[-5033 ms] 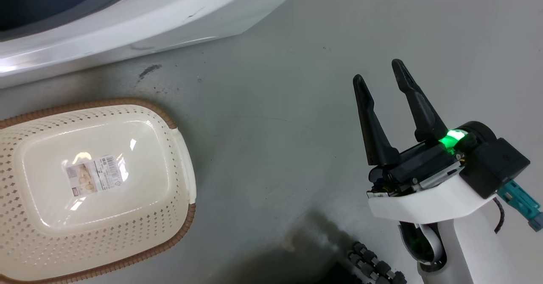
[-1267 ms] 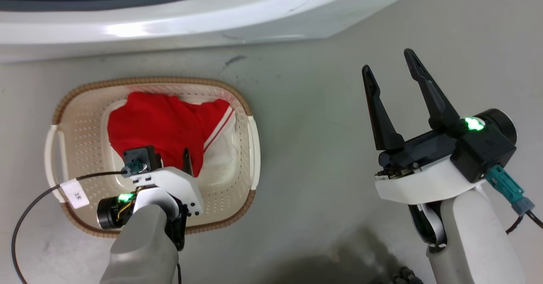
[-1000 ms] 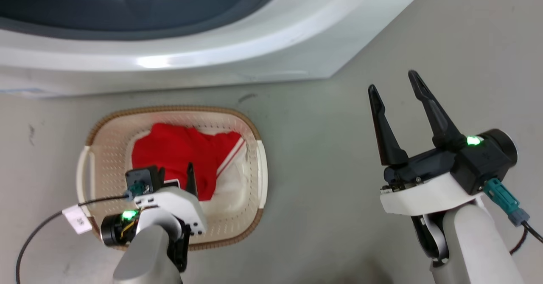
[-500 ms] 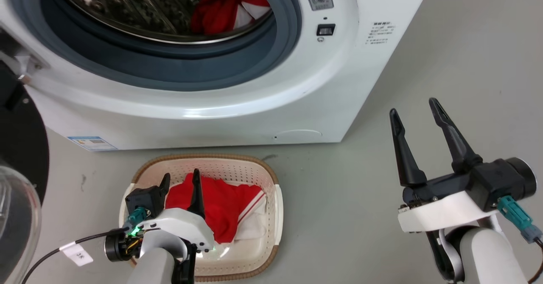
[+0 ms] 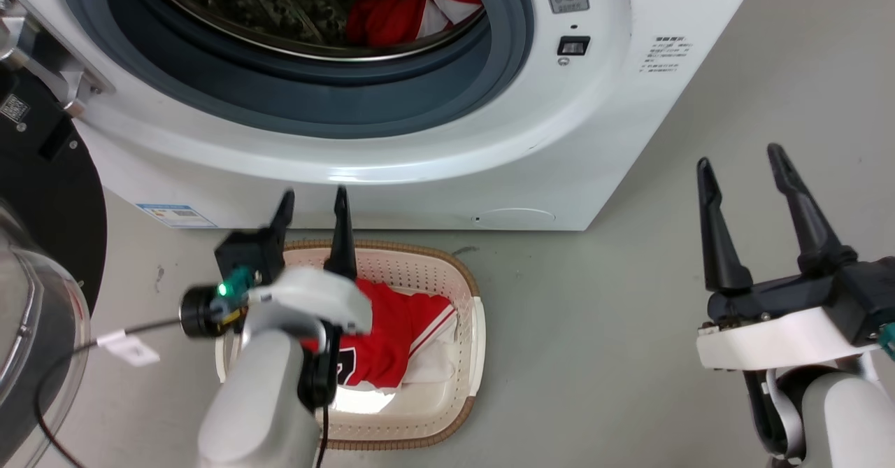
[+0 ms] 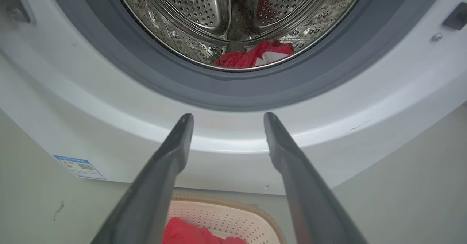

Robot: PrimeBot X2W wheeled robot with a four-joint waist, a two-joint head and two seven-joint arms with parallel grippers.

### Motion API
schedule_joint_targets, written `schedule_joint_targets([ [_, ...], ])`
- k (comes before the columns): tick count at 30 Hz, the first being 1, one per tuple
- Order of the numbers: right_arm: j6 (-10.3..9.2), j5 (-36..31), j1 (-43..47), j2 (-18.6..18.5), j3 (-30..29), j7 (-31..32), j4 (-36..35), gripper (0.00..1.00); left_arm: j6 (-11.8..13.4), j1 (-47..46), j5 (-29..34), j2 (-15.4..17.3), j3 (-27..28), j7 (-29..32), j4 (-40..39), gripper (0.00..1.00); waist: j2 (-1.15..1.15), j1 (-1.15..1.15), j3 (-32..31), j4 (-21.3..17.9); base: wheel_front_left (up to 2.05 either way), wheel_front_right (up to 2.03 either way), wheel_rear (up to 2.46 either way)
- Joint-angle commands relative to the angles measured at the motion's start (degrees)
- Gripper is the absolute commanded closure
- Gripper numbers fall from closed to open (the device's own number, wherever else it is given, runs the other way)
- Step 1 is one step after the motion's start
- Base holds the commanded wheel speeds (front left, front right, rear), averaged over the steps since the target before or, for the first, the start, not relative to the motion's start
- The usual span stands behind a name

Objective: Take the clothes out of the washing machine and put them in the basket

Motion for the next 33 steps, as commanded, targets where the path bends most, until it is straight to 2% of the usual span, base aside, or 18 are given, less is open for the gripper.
schedule_joint_targets([
  [1, -0.03, -0.3, -1.0, 0.0, -0.2, 0.1, -0.6, 0.0, 0.0, -2.1, 0.4, 0.0, 0.0, -0.1, -0.1, 0.0, 0.0, 0.01, 0.8, 0.1, 0.0, 0.0, 0.0],
  [8, -0.03, -1.0, -2.3, 0.0, 0.1, 0.6, -3.5, 0.0, -1.5, -12.7, 2.7, 0.0, 1.5, -0.1, 3.7, 0.0, 0.0, 0.01, 4.3, -1.2, 0.0, 0.0, 0.0],
  [15, -0.04, -0.8, -4.0, 0.0, 1.7, 0.8, -6.6, 0.0, -3.9, -24.7, 3.9, 1.3, 3.1, -0.1, 12.3, 0.0, 0.0, 0.01, 9.1, -4.7, 0.0, 0.0, 0.0],
  [16, -0.03, 0.0, -4.9, 0.1, 2.7, 0.4, -7.5, 0.0, -4.8, -32.3, 3.9, 2.6, 3.4, -0.1, 18.5, 0.0, 0.0, 0.01, 12.2, -7.0, 0.0, 0.0, 0.0],
  [21, -0.04, 1.9, -5.8, 0.1, 4.5, -0.7, -7.0, 0.0, -5.9, -42.4, 4.0, 5.5, 3.4, 2.3, 26.9, 0.0, 0.0, 0.01, 15.5, -10.1, 0.0, 0.0, 0.0],
  [27, -0.04, 4.8, -6.7, 0.0, 6.9, -2.7, -5.6, 0.0, -6.1, -51.9, 4.9, 10.2, 2.6, 8.5, 34.3, 0.0, 0.0, 0.01, 19.0, -14.7, 0.0, 0.0, 0.0],
  [33, -0.03, 7.6, -7.0, 0.1, 8.5, -4.3, -4.0, 0.0, -6.7, -60.9, 6.7, 14.5, 0.6, 18.3, 38.5, 0.0, 0.0, 0.01, 23.3, -18.6, 0.0, 0.0, 0.0],
])
